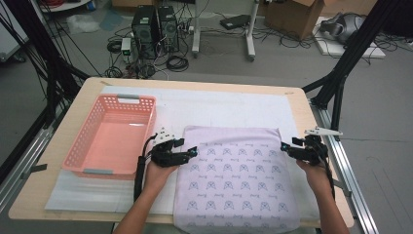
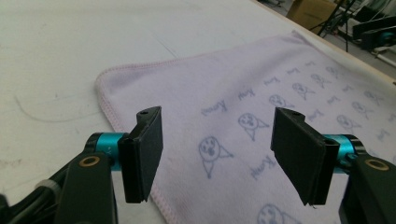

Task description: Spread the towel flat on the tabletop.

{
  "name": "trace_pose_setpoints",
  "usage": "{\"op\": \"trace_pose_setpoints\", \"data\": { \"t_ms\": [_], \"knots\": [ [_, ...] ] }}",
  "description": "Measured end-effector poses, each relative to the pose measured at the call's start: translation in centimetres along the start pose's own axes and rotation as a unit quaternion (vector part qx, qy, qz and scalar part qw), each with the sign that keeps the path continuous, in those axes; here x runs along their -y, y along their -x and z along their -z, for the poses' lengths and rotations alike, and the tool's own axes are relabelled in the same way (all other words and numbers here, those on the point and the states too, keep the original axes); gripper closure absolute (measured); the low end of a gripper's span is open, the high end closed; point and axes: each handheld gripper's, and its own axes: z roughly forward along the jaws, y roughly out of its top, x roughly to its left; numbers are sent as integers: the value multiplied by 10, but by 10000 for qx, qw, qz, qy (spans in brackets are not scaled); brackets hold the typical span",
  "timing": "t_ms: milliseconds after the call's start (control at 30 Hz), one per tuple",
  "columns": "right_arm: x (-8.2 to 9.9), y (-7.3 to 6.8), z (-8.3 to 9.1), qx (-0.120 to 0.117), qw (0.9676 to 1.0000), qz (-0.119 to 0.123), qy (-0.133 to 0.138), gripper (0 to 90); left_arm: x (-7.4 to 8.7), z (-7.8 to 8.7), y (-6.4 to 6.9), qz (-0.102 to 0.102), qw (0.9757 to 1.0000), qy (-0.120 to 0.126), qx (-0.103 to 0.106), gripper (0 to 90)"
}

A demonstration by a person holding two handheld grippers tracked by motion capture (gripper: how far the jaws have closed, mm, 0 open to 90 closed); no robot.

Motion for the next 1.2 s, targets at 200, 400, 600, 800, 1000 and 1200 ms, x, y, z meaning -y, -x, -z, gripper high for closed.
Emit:
{"op": "trace_pose_setpoints", "data": {
  "t_ms": [200,400,600,800,1000,1200],
  "knots": [
    [30,-20,25,-208,9994,229,161,205,9,8,8,-4,9988,173,461,286],
    [49,-35,40,-206,9987,325,333,186,9,18,14,129,9987,358,349,259],
    [60,-42,54,-281,9982,233,484,186,10,25,12,158,9987,401,257,205],
    [59,-42,59,-202,9973,229,672,184,11,28,11,158,9985,478,211,206],
    [59,-45,54,-222,9975,325,588,185,11,28,12,135,9988,406,226,224],
    [59,-44,51,-275,9976,263,582,185,12,24,10,247,9990,293,250,224]
  ]
}}
